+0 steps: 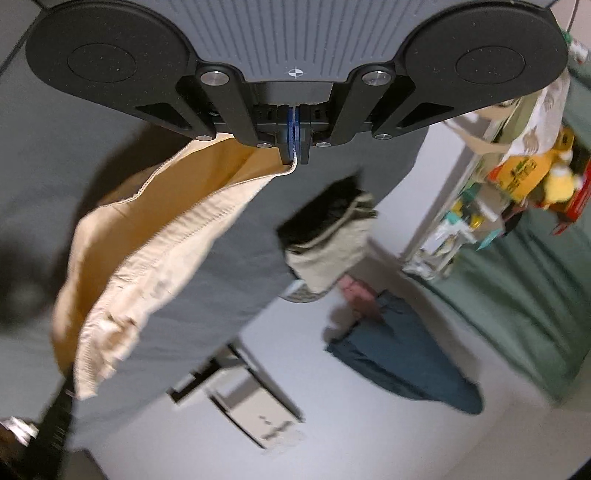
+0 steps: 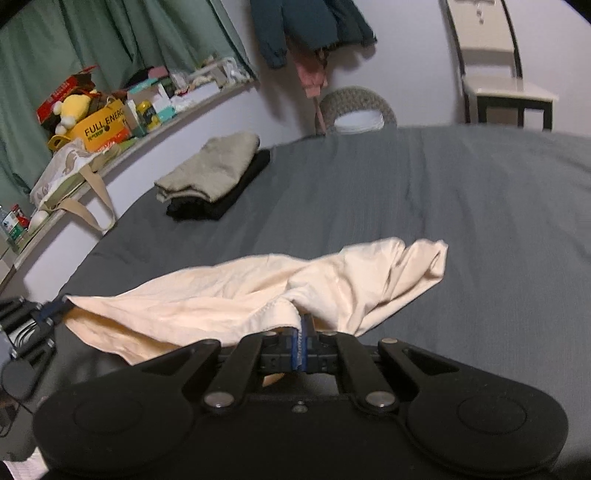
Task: Fold clothes
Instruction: 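Lift the beige garment high with both tools, holding its two ends apart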
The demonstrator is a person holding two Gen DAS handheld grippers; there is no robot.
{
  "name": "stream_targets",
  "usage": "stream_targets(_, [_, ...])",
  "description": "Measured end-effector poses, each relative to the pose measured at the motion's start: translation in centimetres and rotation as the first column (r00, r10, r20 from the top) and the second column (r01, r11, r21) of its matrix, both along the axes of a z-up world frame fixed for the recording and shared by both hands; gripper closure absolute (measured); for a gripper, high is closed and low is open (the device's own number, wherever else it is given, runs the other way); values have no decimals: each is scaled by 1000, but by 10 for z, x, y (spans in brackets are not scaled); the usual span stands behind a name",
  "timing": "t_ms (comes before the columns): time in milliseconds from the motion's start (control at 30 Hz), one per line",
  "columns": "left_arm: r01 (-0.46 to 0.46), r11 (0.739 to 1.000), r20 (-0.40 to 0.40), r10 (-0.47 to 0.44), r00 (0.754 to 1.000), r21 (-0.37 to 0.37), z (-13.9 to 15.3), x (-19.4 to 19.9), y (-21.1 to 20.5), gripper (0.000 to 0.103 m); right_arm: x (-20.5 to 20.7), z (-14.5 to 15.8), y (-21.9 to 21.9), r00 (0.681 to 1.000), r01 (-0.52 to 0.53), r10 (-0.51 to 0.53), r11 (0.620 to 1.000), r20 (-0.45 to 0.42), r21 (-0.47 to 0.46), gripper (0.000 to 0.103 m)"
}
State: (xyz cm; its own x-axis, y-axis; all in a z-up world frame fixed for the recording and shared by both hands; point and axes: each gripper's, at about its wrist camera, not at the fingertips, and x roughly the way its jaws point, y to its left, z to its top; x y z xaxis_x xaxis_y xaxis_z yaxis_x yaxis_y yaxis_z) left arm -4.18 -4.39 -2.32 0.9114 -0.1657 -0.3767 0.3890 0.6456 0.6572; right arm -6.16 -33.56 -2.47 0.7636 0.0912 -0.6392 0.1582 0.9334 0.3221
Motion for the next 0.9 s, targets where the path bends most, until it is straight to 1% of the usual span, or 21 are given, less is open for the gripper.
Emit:
stream_targets(100, [-8, 998, 5, 8, 1000, -68, 20, 2, 7, 103, -9, 13, -4, 999, 20, -19, 999, 26, -45, 101])
stream_targets(233, [37, 992, 40, -33, 999, -120, 51, -2, 4, 103, -18, 37, -8, 997, 36, -25, 988, 77, -149, 101])
stream_targets(333, [67, 985, 78, -56, 995, -157, 77, -3, -1, 103, -27, 65, -10, 990, 54, -21, 969, 138, -240, 101])
stream_targets(467, [90, 972, 121, -65, 991, -217, 115, -1, -5, 103, -40, 107, -12, 975, 77, 0, 939, 224, -336, 101])
stream_targets(600, [91, 947, 121, -56, 991, -308, 158, 4, -5, 103, -53, 156, -16, 954, 98, 31, 909, 299, -406, 101])
stream_targets(700, [107, 929, 130, -64, 989, -355, 190, 1, -6, 103, -66, 190, -18, 934, 119, 50, 891, 355, -439, 101])
stream_targets(767, [119, 919, 134, -72, 988, -377, 210, -2, -6, 103, -76, 209, -21, 922, 125, 57, 892, 383, -435, 101])
stream_targets(833, [122, 904, 121, -79, 990, -410, 228, -8, -5, 103, -88, 224, -23, 912, 126, 63, 898, 406, -422, 101])
stream_targets(900, [126, 891, 103, -90, 991, -436, 243, -13, -2, 103, -99, 236, -24, 905, 128, 72, 894, 420, -429, 101])
